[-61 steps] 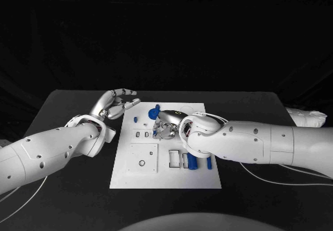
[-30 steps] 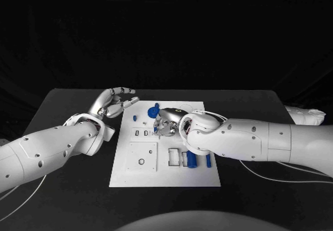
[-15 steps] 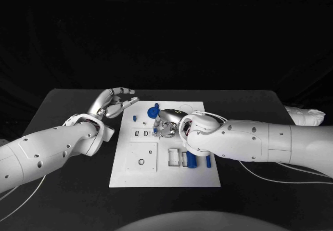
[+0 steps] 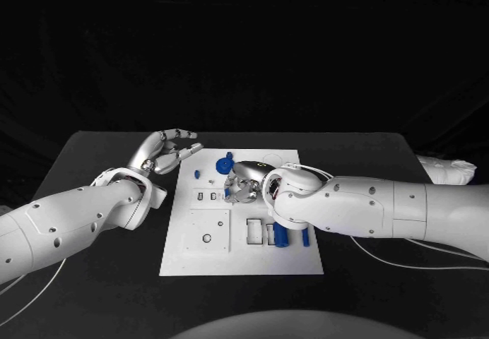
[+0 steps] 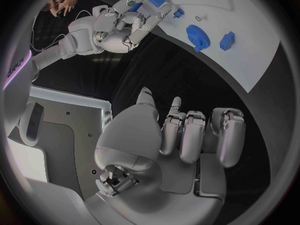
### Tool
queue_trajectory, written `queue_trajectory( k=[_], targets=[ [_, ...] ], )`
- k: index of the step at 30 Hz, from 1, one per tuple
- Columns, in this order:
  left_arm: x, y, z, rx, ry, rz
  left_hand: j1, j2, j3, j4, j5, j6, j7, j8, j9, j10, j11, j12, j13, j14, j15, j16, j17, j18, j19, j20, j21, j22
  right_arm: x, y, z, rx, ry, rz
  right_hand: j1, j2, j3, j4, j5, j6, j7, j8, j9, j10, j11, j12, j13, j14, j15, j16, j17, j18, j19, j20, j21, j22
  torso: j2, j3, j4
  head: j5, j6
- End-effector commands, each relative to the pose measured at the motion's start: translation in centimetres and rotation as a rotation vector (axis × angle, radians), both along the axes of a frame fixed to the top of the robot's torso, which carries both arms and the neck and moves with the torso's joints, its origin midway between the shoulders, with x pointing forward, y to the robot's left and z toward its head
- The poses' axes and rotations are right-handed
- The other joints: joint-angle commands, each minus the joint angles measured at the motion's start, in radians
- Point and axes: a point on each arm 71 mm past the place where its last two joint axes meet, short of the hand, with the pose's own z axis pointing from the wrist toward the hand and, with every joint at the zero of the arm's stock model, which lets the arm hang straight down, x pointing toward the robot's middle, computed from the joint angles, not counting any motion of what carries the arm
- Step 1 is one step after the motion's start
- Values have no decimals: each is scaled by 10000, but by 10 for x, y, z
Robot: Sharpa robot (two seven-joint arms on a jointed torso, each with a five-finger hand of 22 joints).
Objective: Assemble the parts on the task board
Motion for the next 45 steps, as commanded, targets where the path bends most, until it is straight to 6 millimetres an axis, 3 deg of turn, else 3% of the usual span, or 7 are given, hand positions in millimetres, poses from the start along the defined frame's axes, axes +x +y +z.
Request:
queue_trajectory(
  k=[1, 11, 18, 27, 31, 39, 45],
  targets=[
    [0, -1, 1, -15, -64, -128, 89, 38, -66, -17, 59, 35, 240, -50, 1, 1056, -80, 25, 2633, 1058, -49, 25, 2635, -14, 754, -75, -35, 2453, -1, 0, -2, -102, 158, 138, -88, -151, -123, 13, 11, -132, -6, -9, -21, 1047, -69, 40, 2633, 1060, -4, 41, 2633, -68, 1048, 25, 45, 2634, 5, 1, 2, -8, -12],
    [0, -1, 1, -14, -66, -126, 89, 38, -66, -17, 59, 35, 240, -50, 1, 1056, -80, 25, 2633, 1058, -49, 25, 2635, -14, 754, -75, -35, 2453, -1, -2, -1, 85, 71, 101, -333, -293, -303, 117, 27, -242, 26, 3, -35, 1047, -60, 40, 2633, 1060, 13, 41, 2633, -68, 1048, 24, 45, 2634, 10, 2, 12, 4, -25],
    [-2, 0, 1, -1, -28, -148, 101, 18, -98, -15, 59, 71, 234, -70, 3, 1056, -85, 25, 2633, 1058, -53, 25, 2635, -10, 733, -79, -39, 2441, 0, -13, 10, 1612, -654, -313, -781, -354, -523, 437, 11, -150, 83, 98, 9, 1047, -14, 40, 2633, 1060, 91, 41, 2633, -68, 1048, 84, 45, 2634, 6, 16, 2, 129, 31],
    [-2, 4, 20, 344, 252, -234, -225, -184, -490, -7, 62, 548, 87, 393, 241, 1056, -215, 25, 2633, 1058, -165, 25, 2635, -70, 1057, -161, 22, 2627, 3, -50, 43, 4296, -439, -1585, -1252, -76, -627, 846, 397, 98, 176, 261, 115, 1047, 71, 40, 2633, 1060, 193, 41, 2633, -68, 1048, 177, 45, 2634, -8, 32, 17, 333, 14],
    [0, -1, 37, 927, 662, -462, -383, -232, -642, -21, 70, 199, 74, 1066, 621, 1056, -224, 25, 2633, 1058, -196, 25, 2635, -72, 1069, -212, 24, 2634, 2, -75, 55, 4827, 232, -2196, -1357, 55, -678, 968, 298, 64, 216, 263, 129, 1047, 104, 40, 2633, 1060, 233, 41, 2633, -68, 1048, 214, 45, 2634, -15, 29, 23, 443, -31],
    [3, -15, 58, 2852, 2440, -860, -1051, -785, -271, -36, 61, -558, -130, 3508, 2419, 1056, -431, 25, 2633, 1058, -408, 25, 2635, -72, 1069, -417, 24, 2634, -4, -113, 61, 4984, 1070, -2967, -1536, 287, -783, 1201, 567, -82, 277, 238, 141, 1047, 165, 40, 2633, 1060, 301, 41, 2633, -68, 1048, 281, 45, 2634, -36, 55, -63, 782, -81],
    [2, -23, 55, 3892, 3579, -952, -1254, -950, 125, 10, 67, -897, -183, 4279, 3117, 1056, -484, 25, 2633, 1058, -480, 25, 2635, -72, 1069, -489, 24, 2634, -6, -130, 55, 4878, 1802, -3252, -1428, 504, -738, 1239, 540, -204, 275, 217, 138, 1047, 170, 40, 2633, 1060, 314, 41, 2633, -68, 1048, 302, 45, 2634, -17, 51, -76, 1019, -63]
  ],
)
